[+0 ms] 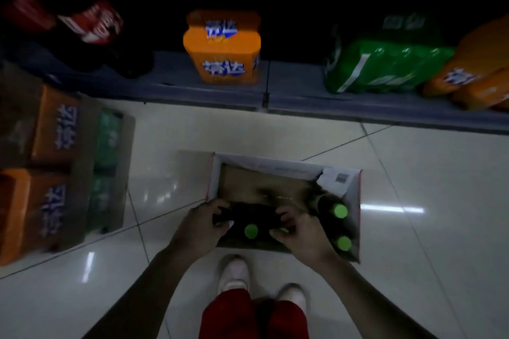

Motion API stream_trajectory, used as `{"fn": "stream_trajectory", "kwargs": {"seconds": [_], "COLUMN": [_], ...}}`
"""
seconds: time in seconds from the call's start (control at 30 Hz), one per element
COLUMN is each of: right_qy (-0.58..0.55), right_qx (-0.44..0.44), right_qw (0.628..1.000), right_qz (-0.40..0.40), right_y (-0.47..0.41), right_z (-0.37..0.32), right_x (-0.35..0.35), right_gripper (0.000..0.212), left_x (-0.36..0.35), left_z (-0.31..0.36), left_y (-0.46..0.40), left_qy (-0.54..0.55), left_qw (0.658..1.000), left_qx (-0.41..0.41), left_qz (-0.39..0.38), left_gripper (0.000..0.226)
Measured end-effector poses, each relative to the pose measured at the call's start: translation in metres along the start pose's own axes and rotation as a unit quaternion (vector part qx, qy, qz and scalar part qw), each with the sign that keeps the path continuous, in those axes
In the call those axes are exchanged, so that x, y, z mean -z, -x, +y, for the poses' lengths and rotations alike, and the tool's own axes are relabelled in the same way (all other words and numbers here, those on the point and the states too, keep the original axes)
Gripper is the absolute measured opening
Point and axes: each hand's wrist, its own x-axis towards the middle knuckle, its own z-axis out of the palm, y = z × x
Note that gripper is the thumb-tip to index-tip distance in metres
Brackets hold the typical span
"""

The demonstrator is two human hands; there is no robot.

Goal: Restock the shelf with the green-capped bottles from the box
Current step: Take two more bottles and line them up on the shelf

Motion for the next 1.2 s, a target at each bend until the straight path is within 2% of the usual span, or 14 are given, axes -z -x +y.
{"fn": "stream_trajectory", "kwargs": {"seconds": [0.1, 0.23, 0.4, 0.5, 0.6, 0.7, 0.87, 1.03, 1.2], "right_qy": [0.067, 0.153, 0.216, 0.187, 0.134, 0.142, 0.114, 0.051, 0.030], "right_qx": [0.046, 0.104, 0.137, 0.138, 0.135, 0.142, 0.163, 0.163, 0.257], "right_qw": [0.996, 0.983, 0.967, 0.972, 0.982, 0.979, 0.975, 0.973, 0.940], "right_qz": [-0.031, -0.023, -0.021, -0.018, 0.004, 0.038, 0.101, 0.155, 0.224], "right_y": [-0.020, -0.031, -0.047, -0.054, -0.058, -0.053, -0.011, 0.067, 0.186], "right_z": [0.015, 0.015, 0.015, 0.016, 0.011, 0.002, -0.032, -0.100, -0.217], "right_x": [-0.033, -0.060, -0.071, -0.066, -0.054, -0.037, 0.021, 0.128, 0.259], "right_gripper": [0.054, 0.063, 0.060, 0.058, 0.054, 0.047, 0.043, 0.034, 0.040], "left_x": [-0.019, -0.031, -0.036, -0.037, -0.029, -0.016, 0.029, 0.109, 0.200], "left_z": [-0.031, -0.051, -0.060, -0.058, -0.051, -0.039, 0.008, 0.098, 0.227], "left_y": [-0.018, -0.032, -0.037, -0.045, -0.052, -0.047, -0.004, 0.070, 0.186], "left_qy": [-0.031, -0.064, -0.228, -0.291, -0.267, -0.230, -0.120, -0.037, -0.003], "left_qw": [0.999, 0.996, 0.968, 0.948, 0.955, 0.963, 0.970, 0.958, 0.917], "left_qx": [-0.009, -0.051, -0.102, -0.126, -0.129, -0.136, -0.195, -0.246, -0.334], "left_qz": [-0.021, -0.026, -0.024, -0.028, -0.016, 0.026, 0.084, 0.142, 0.220], "left_gripper": [0.055, 0.070, 0.069, 0.068, 0.062, 0.050, 0.039, 0.042, 0.036]}}
